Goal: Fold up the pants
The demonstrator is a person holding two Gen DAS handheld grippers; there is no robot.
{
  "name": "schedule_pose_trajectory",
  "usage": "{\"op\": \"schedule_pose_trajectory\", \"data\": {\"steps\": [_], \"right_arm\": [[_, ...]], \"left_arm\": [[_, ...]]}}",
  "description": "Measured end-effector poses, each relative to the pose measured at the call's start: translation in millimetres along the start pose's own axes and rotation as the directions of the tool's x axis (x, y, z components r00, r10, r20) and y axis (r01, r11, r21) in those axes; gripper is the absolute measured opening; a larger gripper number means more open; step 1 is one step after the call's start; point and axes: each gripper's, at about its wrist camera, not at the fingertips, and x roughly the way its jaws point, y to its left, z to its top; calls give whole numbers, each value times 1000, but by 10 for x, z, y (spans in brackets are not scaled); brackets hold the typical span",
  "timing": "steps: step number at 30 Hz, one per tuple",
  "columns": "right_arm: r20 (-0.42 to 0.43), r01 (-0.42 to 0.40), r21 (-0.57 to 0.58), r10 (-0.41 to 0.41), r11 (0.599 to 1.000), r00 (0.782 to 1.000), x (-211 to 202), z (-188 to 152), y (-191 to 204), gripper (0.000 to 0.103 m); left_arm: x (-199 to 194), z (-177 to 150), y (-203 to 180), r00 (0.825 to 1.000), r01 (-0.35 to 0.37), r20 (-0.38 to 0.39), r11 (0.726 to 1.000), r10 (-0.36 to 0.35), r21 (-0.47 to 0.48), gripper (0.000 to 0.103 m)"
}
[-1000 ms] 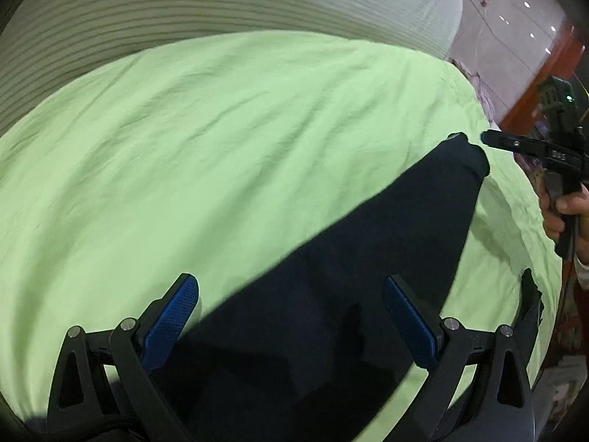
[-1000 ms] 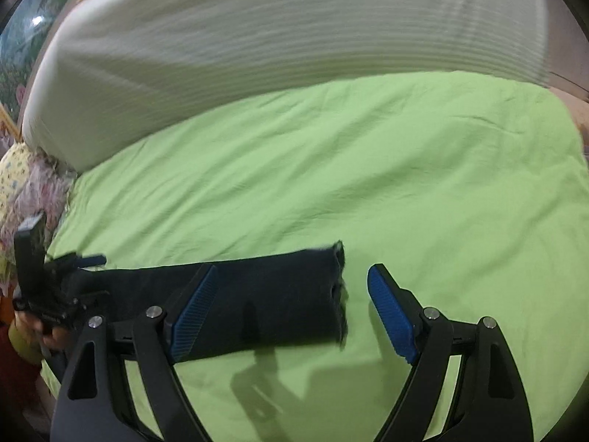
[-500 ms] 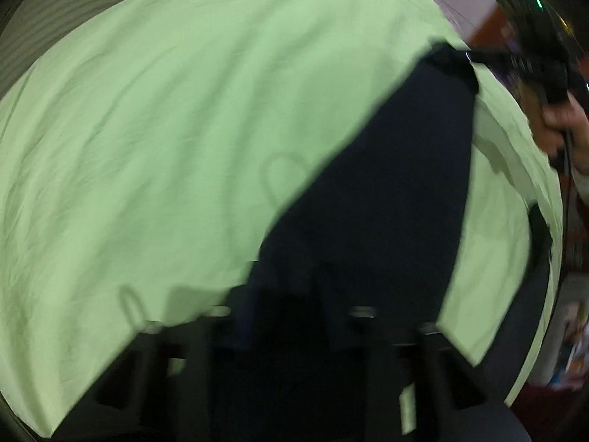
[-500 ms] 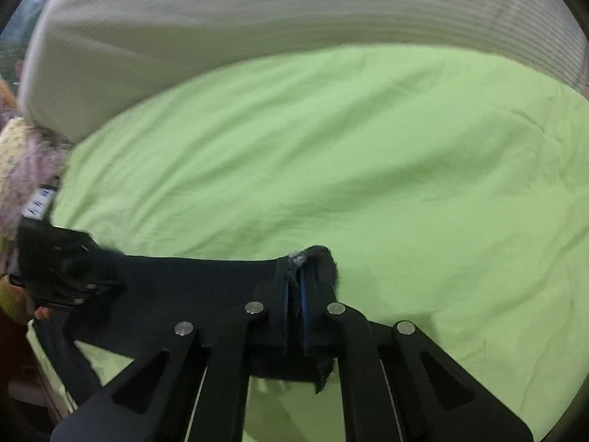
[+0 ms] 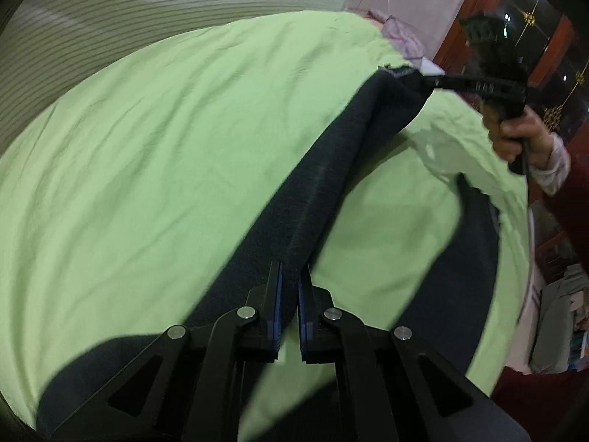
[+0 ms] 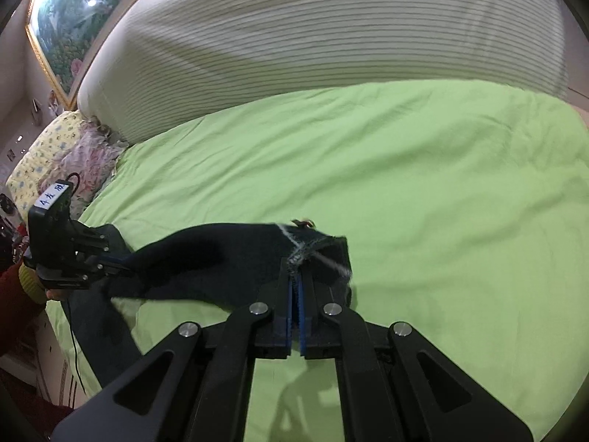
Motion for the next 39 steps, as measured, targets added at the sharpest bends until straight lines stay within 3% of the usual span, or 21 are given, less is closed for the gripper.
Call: {"op": "schedule_pose_trajectory", "data": {"steps": [13,24,32,35,36,38,39], "right_arm": [[106,12,-40,-8,999,994,-584,-696,310,3],[62,16,37,-18,999,998,-672,-1346,296,3],[6,103,43,-104,994,995,-614,-1595,329,3],[-13,101,109,-100,989,995,-662,-1634,264,11],[-10,108,133,-108,985,994,-711,-1643,241,27],[0,155,176,-157,972,988,-832,-1671,215,56],[26,153,189,-160,970,987,-916,-1690,221,57]], "left_arm": [[-175,-437,-704,995,71,74,996,-67,-55,3],[-123,-880,-1097,989,143,58,987,-139,-75,4],[73,-1079,-1230,989,146,8,986,-146,-79,6],[153,-1100,-1222,989,146,17,983,-145,-113,8],[159,-1108,-1216,989,150,24,979,-148,-138,9],[131,-1136,-1192,987,162,39,968,-157,-192,24],[113,-1147,-1190,984,176,48,962,-170,-210,28]]}}
